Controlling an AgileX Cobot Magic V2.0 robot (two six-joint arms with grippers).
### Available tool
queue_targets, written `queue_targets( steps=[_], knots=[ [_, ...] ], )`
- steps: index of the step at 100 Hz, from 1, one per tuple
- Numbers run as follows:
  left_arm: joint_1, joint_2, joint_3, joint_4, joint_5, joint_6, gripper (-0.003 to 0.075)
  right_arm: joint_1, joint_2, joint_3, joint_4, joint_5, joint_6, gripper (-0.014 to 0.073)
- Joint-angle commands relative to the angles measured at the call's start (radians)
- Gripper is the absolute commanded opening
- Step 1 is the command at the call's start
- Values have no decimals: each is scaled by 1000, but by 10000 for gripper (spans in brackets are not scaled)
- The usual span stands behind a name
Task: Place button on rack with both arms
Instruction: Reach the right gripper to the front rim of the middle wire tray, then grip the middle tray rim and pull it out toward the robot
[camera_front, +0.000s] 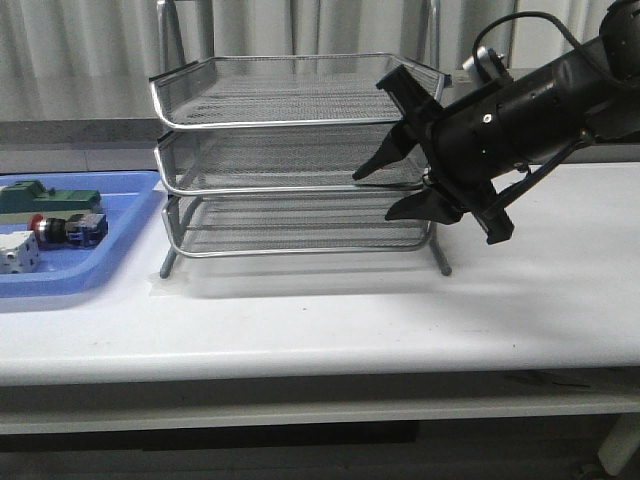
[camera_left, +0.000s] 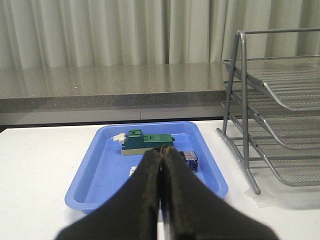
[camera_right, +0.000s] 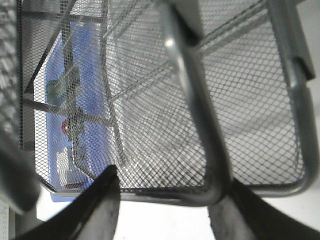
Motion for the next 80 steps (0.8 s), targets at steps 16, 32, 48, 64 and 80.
queue_targets(
  steps=[16,32,48,64,80],
  knots=[
    [1,-32,55,-2,-82,-9,-21,-32,-45,-30,133,65,-35,344],
    [1,-32,55,-2,-82,-9,-21,-40,-44,-30,133,66,-36,283],
    [1,-32,55,-2,-82,-9,-21,-40,-45,-30,133,67,-36,200],
    [1,-32,55,-2,-82,-9,-21,-40,-45,-30,133,74,-36,85],
    [1,-32,55,-2,-82,-9,-21,-40,-45,-28,133,98,-36,22]
  ],
)
